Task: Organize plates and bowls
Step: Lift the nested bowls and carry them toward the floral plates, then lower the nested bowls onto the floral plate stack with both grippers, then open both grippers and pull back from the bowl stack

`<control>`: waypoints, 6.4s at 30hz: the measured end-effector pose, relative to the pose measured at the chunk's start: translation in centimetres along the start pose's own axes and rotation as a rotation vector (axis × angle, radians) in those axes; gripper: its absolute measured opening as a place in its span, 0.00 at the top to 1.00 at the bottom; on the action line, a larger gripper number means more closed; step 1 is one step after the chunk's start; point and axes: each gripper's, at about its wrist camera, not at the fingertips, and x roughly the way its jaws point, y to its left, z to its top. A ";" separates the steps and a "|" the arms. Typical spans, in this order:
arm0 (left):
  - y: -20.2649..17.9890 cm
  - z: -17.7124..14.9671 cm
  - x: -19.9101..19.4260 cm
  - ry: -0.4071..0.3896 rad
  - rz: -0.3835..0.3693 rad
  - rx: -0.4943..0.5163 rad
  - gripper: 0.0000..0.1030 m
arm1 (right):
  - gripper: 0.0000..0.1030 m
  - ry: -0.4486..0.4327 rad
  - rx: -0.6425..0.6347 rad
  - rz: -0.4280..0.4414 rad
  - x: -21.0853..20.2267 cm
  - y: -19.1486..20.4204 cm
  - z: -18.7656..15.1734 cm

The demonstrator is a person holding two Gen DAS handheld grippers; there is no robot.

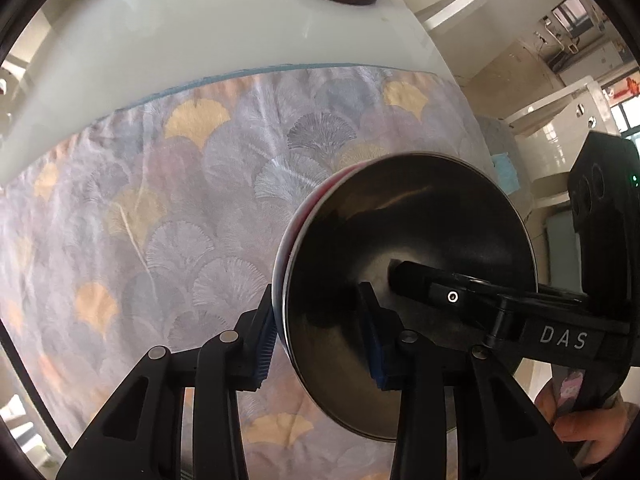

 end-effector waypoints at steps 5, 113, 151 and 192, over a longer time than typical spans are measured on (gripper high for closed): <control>0.9 -0.6 -1.0 -0.017 0.013 -0.008 0.67 | 0.46 0.010 -0.027 0.002 0.4 1.2 -0.3; 23.6 -25.9 -6.7 0.079 -0.202 -0.396 0.68 | 0.47 0.298 -0.148 -0.178 12.6 20.4 -21.0; 24.8 -28.6 -7.5 0.044 -0.325 -0.385 0.65 | 0.44 0.273 -0.177 -0.240 12.8 20.5 -24.2; 23.7 -36.8 -13.6 -0.289 0.124 -0.242 0.13 | 0.00 -0.118 -0.742 -0.333 7.4 24.1 -32.3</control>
